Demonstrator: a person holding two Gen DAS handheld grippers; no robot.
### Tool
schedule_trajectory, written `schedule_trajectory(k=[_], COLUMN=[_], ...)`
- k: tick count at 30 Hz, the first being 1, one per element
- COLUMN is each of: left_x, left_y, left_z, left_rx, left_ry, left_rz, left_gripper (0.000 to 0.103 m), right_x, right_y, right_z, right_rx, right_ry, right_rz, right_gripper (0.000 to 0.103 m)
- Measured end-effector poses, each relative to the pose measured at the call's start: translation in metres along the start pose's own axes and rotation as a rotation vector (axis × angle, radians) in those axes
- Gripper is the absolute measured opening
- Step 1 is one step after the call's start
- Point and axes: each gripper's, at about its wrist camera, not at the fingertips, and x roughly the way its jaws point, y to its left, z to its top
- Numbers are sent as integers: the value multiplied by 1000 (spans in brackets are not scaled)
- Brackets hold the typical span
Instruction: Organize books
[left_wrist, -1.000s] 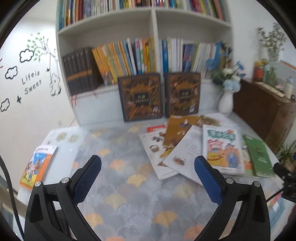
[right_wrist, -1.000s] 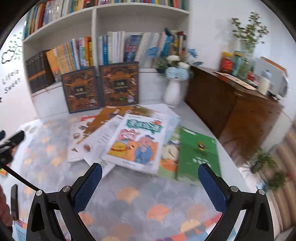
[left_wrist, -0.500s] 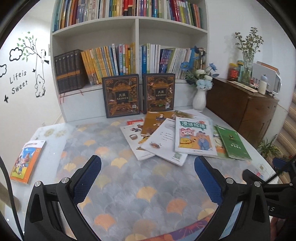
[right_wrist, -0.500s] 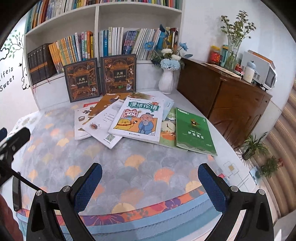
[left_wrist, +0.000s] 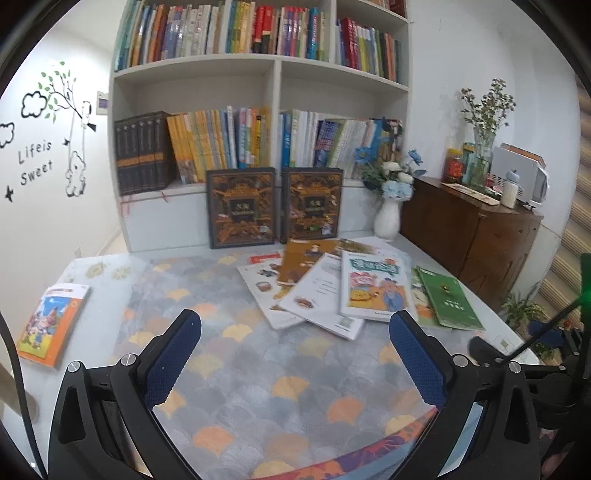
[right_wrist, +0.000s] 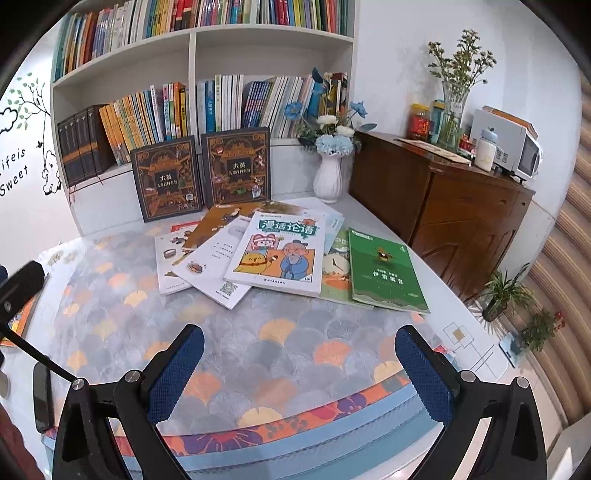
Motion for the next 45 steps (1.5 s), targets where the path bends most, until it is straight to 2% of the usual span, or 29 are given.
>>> schedule_trajectory(k=[6,11,17,21,23,25,31,33,35,37,40,45], left_x=[1,11,15,25,29,31,42,46,49,51,53,66], left_y=[30,35,23,17,19,23,33,34,34,32,33,42], left_z=[6,1,0,0,-1,-3,-6,-6,-6,-7,-12,-23], left_rx=[-46,-76,-30,22,22,12,-24,-39,-37,-27,-30,-113], left_ry=[6,35,52,85,99,116,151,153,152,155,162,219], left_rz=[57,67,81,116,129,135,159,152,155,159,159,109], left_gripper=[102,102,102,102,102,102,102,102,102,102,102,102], right_x=[12,34,120,200,225,245,258,259,260,260,260,262], right_y=[4,3,1,7,11,16,30,22,10,9,16,14], right_z=[0,-6,-23,-37,-41,-40,-33,-38,-41,-40,-41,-41], right_rx=[0,-33,-96,-96,-95,-120,-216,-127,-47,-41,-69,-59], right_ry=[22,45,88,256,303,311,221,209,229,225,225,227], right_rz=[24,16,3,67,66,54,44,64,124,135,104,115], right_gripper=[103,103,103,103,103,103,103,103,103,103,103,103])
